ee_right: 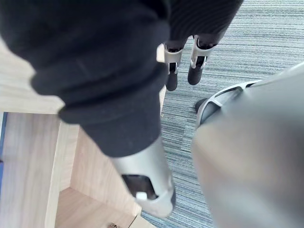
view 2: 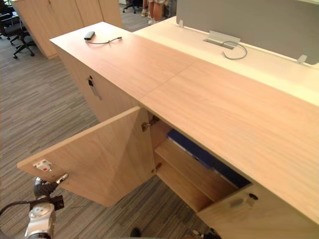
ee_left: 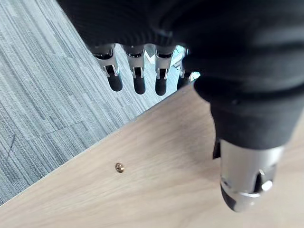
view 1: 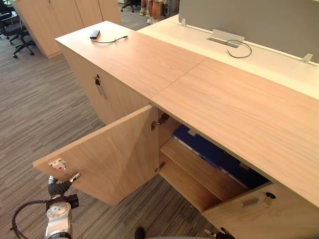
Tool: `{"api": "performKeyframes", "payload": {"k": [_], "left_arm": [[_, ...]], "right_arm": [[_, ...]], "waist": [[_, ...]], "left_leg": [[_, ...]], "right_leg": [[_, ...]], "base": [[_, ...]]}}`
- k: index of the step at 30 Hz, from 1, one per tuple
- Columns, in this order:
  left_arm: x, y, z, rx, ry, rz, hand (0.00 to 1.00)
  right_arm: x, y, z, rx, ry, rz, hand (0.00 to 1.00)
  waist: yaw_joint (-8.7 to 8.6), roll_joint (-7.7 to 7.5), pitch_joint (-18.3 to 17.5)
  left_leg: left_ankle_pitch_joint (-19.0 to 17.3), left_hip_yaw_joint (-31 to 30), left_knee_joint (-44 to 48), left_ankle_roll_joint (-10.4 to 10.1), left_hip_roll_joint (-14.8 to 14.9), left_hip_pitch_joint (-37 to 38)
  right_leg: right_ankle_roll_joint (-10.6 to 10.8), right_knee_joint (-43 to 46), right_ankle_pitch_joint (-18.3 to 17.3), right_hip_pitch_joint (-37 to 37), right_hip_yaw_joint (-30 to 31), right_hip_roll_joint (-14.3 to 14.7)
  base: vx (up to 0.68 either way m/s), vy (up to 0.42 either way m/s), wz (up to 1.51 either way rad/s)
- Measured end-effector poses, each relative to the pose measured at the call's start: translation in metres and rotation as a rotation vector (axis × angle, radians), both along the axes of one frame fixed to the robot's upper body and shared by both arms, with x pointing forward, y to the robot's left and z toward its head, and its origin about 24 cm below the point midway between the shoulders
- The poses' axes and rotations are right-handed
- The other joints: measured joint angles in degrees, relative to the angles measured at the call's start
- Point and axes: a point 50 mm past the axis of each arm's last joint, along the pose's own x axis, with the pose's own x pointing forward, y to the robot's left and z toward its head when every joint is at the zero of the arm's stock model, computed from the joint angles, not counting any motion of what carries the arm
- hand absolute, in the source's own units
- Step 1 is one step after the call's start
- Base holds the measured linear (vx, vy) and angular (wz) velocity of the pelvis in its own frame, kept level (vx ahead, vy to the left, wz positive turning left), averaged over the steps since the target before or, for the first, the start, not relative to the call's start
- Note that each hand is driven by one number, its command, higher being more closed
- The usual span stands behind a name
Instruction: Walk over to the cabinet, pick up the folder, carry it to the office cabinet, place the folder inside the office cabinet, then close the office cabinet door
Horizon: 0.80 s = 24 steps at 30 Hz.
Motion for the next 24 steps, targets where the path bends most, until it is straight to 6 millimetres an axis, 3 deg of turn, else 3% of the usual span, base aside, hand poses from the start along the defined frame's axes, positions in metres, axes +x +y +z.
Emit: {"api": "performKeyframes", "payload": {"k": [7,11,16,19,21,24], "left_arm": [[0.004,-0.002,-0.002,-0.006,0.021,-0.011,0.00],[0.009,-0.008,0.001,0.014,0.015,-0.059,0.00],[0.001,-0.021,-0.001,0.037,0.031,-0.112,0.00],[-0.008,-0.026,-0.002,0.061,0.053,-0.146,0.00],[-0.029,-0.031,-0.007,0.074,0.098,-0.175,0.00],[-0.033,-0.044,-0.009,0.104,0.132,-0.271,0.00]], "right_arm": [[-0.003,0.000,0.000,0.001,0.005,-0.002,0.00],[-0.008,-0.001,-0.001,-0.002,0.014,-0.005,0.00],[-0.012,0.000,-0.001,0.002,0.023,-0.005,0.00],[-0.013,0.006,-0.003,0.025,0.023,-0.004,0.00],[-0.015,0.006,-0.003,0.029,0.027,-0.002,0.00],[-0.014,0.003,-0.002,0.021,0.020,-0.006,0.00]], "waist": [[0.05,-0.15,-0.06],[1.21,-0.39,-0.21],[1.63,-1.23,-0.63],[2.20,-2.89,0.24],[3.19,-2.70,0.26],[4.42,-2.22,1.27]], "left_leg": [[-0.26,0.40,-0.02,-0.11,0.35,0.37],[-0.25,0.21,-0.01,-0.10,0.27,0.33],[-0.34,0.30,0.91,0.11,-0.35,0.34],[-6.15,1.00,11.14,0.83,-0.61,-1.82],[-10.98,3.68,18.66,1.21,0.15,-2.87],[-15.67,6.60,27.89,2.62,0.80,-7.67]], "right_leg": [[-0.03,0.11,-0.02,-0.08,0.72,0.37],[-0.03,0.22,-0.05,-0.07,0.65,0.30],[-0.02,0.55,-0.01,0.11,0.67,-0.41],[-0.39,1.74,0.25,1.38,1.74,-1.46],[-0.74,3.40,0.51,0.76,5.41,-1.53],[-0.75,7.53,1.05,-3.55,7.45,-2.50]], "base": [[-0.01,0.008,-0.04],[0.00,0.005,0.01],[-0.01,0.021,0.02],[-0.04,0.045,-0.16],[-0.10,0.123,-0.68],[-0.15,0.156,-0.52]]}}
